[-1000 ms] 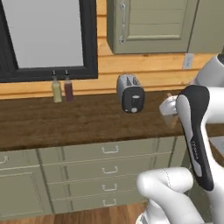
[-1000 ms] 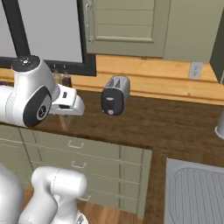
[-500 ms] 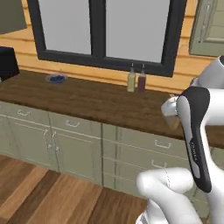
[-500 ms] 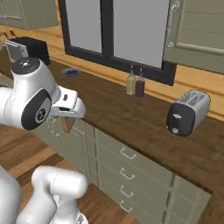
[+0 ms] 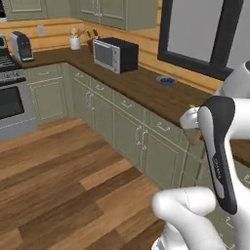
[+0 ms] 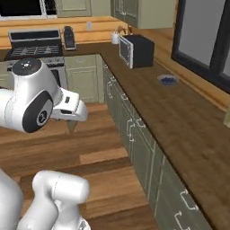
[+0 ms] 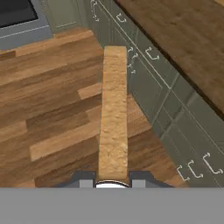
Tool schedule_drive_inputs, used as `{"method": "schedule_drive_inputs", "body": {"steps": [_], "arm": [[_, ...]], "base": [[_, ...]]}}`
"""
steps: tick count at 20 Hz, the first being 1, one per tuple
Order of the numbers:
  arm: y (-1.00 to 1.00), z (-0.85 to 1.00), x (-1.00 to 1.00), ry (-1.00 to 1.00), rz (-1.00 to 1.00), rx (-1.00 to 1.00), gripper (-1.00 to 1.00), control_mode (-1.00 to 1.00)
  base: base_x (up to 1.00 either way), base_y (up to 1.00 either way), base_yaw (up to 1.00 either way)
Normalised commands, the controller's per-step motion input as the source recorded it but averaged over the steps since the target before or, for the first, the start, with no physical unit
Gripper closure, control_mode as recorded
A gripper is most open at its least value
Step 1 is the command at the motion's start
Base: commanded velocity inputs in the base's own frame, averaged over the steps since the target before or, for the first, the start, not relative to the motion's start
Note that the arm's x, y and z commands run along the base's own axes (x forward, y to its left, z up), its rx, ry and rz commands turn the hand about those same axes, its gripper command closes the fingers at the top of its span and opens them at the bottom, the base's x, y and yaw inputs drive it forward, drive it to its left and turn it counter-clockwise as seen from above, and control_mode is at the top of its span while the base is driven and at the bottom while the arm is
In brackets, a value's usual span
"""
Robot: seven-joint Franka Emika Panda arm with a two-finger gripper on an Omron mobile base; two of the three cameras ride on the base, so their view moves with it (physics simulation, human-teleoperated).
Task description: Start the toaster. Once the lever pops up, take the bread to the plate on the dining counter.
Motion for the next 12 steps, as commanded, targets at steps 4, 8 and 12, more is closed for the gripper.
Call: {"method": "schedule_drive_inputs", "body": {"steps": [4,8,12], "arm": [[0.00,0.00,0.00,0.00,0.00,0.00,1.00,1.00],[0.00,0.00,0.00,0.00,0.00,0.00,1.00,1.00],[0.00,0.00,0.00,0.00,0.00,0.00,1.00,1.00]], "base": [[-0.03,0.07,0.89],[-0.05,0.13,0.88],[-0.04,0.13,0.91]]}}
